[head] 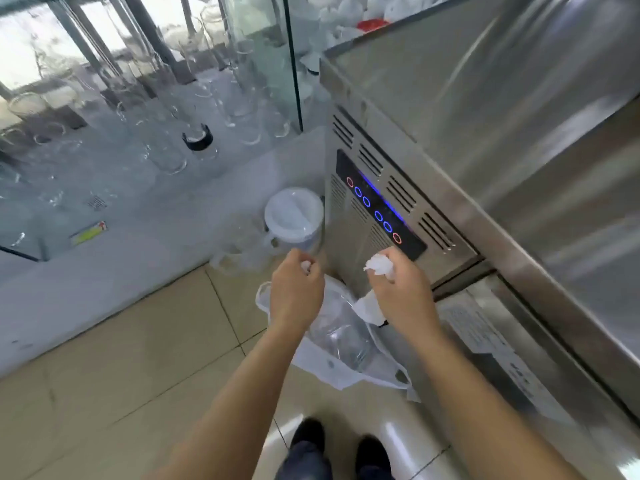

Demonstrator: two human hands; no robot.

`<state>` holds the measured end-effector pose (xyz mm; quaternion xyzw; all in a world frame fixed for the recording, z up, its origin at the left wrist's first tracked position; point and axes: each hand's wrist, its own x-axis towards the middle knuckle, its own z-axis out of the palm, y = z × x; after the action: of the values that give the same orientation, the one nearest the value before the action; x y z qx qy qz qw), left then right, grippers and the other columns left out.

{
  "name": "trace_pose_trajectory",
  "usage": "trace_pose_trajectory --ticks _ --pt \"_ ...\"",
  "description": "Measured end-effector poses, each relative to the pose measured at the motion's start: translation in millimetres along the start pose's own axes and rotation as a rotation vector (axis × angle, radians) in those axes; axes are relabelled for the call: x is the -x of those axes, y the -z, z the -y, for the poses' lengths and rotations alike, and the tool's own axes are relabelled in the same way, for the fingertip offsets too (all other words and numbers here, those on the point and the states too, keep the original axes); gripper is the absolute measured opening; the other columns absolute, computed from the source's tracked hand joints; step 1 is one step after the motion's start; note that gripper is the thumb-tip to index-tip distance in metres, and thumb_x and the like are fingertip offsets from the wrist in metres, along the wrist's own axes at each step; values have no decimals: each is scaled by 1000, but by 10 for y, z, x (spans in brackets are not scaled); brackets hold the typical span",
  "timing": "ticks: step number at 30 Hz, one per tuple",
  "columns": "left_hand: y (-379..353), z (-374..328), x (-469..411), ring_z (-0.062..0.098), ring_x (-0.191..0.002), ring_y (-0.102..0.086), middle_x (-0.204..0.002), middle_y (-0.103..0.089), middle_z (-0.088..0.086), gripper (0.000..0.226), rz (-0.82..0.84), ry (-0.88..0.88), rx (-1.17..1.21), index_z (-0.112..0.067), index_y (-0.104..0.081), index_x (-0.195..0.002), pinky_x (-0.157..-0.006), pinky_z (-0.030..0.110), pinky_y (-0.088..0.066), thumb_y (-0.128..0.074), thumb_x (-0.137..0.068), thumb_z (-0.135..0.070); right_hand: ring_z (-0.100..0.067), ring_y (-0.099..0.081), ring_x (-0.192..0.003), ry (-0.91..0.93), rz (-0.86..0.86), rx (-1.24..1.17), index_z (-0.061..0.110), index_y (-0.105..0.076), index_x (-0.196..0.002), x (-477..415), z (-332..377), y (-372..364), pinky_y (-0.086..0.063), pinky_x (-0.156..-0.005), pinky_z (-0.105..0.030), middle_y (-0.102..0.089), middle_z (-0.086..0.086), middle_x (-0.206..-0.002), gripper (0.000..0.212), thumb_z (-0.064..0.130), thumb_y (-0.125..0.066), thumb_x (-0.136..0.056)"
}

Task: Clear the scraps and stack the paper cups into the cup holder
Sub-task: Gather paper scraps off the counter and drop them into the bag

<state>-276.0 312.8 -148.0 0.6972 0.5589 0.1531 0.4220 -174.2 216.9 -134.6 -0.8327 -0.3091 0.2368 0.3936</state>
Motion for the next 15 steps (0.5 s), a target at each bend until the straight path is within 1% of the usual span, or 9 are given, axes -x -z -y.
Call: trace_pose_trajectory --ticks 2,3,5,8,10,11,12,14,15 --pt "-322 341 -169 13 -75 -52 -86 -57 2 7 -170 -35 128 -11 -53 -87 -61 14 -37 -47 -89 -13 -28 -53 -89 -29 -143 -27 13 -54 -94 -143 -411 -386 -40 -74 -35 -59 -9 -97 16 4 -54 -82" --pt "-515 552 -267 8 -78 -51 -93 -55 0 4 -245 -60 200 -13 -51 -92 -66 11 -38 -48 -90 -14 -29 -53 -92 -33 -203 -50 8 -54 -101 -203 -626 -601 -42 -79 -38 -57 -11 -102 21 1 -53 -82" --pt "-932 1041 -461 3 -83 -47 -103 -49 -1 15 -349 -118 258 -12 -49 -104 -76 2 -34 -51 -89 -12 -27 -52 -93 -45 -254 -73 4 -50 -107 -275 -1103 -1053 -47 -81 -45 -49 -9 -104 26 -2 -51 -82" --pt "-1551 1841 -712 8 -97 -35 -113 -44 12 33 -292 -167 127 -5 -45 -115 -90 11 -24 -53 -84 -14 -32 -55 -90 -3 -206 57 5 -48 -107 -309 -1924 -1748 -52 -79 -51 -47 -11 -103 28 1 -53 -81" --pt "-1920 2354 -819 19 -115 -37 -127 -43 18 43 -129 -119 -52 -6 -40 -127 -104 24 -23 -53 -86 -16 -36 -57 -92 3 -107 256 9 -46 -110 -315 -2502 -2175 -53 -81 -47 -56 -19 -104 32 19 -49 -80" --pt "-2072 2609 -854 28 -127 -32 -136 -39 19 51 4 -109 -245 -7 -34 -135 -111 35 -18 -51 -88 -20 -36 -56 -98 -31 26 367 10 -44 -115 -308 -2739 -2335 -51 -81 -47 -58 -21 -110 41 28 -48 -78" --pt "-2163 2814 -864 34 -136 -22 -145 -32 18 58 212 -96 -496 -11 -27 -141 -115 44 -8 -48 -89 -27 -36 -51 -111 -67 213 507 8 -39 -123 -293 -2946 -2457 -49 -87 -49 -55 -22 -122 55 36 -52 -78" --pt "-2220 3084 -837 30 -143 -10 -154 -24 7 57 731 -46 -870 -20 -23 -144 -114 51 7 -40 -92 -35 -31 -22 -139 -86 631 766 14 -15 -143 -230 -3315 -2614 -25 -110 -55 -24 -19 -151 78 42 -55 -83" --pt "-2201 3134 -816 27 -142 -17 -152 -29 3 53 958 3 -931 -21 -29 -143 -116 50 0 -40 -92 -33 -30 -7 -143 -137 840 784 20 -4 -146 -196 -3415 -2625 -11 -115 -54 -6 -15 -156 81 43 -53 -86"
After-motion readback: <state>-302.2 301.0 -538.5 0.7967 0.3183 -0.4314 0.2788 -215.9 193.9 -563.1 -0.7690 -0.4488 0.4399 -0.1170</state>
